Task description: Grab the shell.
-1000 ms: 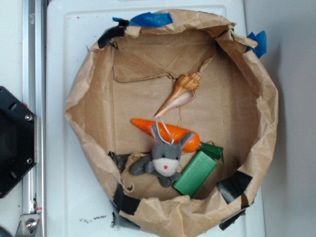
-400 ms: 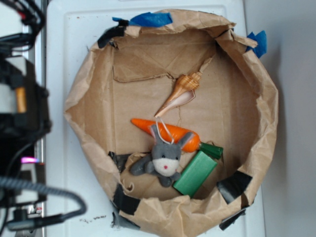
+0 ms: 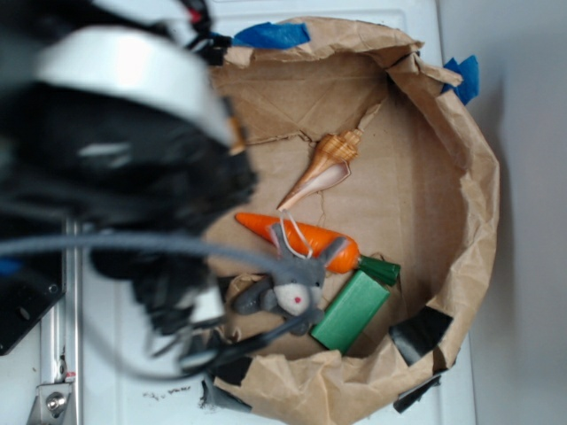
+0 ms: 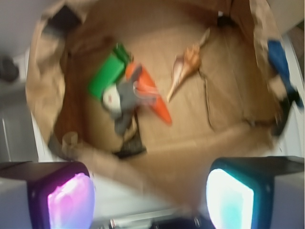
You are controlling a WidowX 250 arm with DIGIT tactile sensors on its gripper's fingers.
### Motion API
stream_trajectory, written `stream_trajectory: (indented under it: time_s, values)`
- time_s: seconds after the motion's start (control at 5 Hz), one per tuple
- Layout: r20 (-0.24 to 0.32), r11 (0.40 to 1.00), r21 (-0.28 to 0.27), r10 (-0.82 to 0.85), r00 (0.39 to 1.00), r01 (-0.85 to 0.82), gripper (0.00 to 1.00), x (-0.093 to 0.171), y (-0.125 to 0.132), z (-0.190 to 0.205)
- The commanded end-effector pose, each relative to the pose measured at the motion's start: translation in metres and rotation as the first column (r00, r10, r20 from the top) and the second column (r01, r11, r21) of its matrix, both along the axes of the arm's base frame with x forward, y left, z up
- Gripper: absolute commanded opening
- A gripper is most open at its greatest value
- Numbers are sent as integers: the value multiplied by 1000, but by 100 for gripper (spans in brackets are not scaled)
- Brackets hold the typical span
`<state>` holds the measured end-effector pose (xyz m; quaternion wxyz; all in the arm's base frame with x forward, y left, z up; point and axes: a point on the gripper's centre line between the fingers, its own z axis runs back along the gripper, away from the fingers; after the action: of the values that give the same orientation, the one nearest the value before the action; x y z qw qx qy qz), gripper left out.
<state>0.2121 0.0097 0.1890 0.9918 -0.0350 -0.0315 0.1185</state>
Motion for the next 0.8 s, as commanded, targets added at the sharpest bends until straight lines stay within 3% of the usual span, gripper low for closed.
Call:
stream_trajectory:
  time_s: [0.0,0.6]
  values:
    - [74,998,-10,62,995,-61,100,39,24,-12]
    - [81,997,9,79,994,-80,100,72,47,-73]
